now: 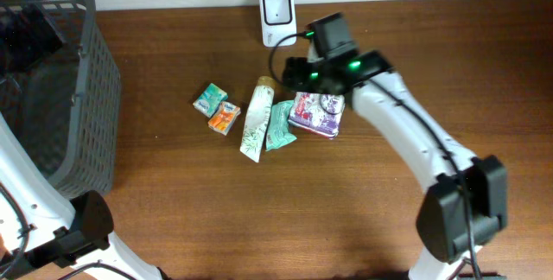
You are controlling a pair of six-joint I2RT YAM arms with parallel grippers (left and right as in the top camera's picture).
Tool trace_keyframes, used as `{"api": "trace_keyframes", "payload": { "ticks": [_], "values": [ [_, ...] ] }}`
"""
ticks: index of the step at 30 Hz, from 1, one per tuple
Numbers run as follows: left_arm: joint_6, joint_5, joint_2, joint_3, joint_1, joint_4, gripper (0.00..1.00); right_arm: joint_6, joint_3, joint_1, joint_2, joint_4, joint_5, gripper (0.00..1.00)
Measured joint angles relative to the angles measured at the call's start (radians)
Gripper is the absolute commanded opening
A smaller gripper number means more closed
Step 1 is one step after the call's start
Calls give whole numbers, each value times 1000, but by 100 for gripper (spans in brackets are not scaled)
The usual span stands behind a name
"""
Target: Scan the item barcode
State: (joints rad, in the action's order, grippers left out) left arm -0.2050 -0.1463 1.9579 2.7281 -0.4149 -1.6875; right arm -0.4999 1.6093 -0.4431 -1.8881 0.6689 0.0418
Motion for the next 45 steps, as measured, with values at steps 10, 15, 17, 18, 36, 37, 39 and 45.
{"api": "trace_keyframes", "payload": {
  "ticks": [10,15,17,18,36,37,39,45],
  "values": [
    [0,0,0,0,0,0,99,-130,0,-54,-240,-85,-245,51],
    [0,0,0,0,0,0,99,-125,5,-54,-266,26,-347,36],
    [0,0,0,0,0,0,99,-121,5,-54,-266,62,-377,36],
    [0,0,0,0,0,0,99,-117,5,-53,-266,92,-394,36],
    [0,0,0,0,0,0,99,-79,-37,-3,-244,163,-263,4],
    [0,0,0,0,0,0,99,-70,-37,6,-235,170,-227,4],
    [0,0,0,0,0,0,99,-32,-35,34,-199,183,-106,4],
    [0,0,0,0,0,0,99,115,11,192,6,225,351,4]
  ]
}}
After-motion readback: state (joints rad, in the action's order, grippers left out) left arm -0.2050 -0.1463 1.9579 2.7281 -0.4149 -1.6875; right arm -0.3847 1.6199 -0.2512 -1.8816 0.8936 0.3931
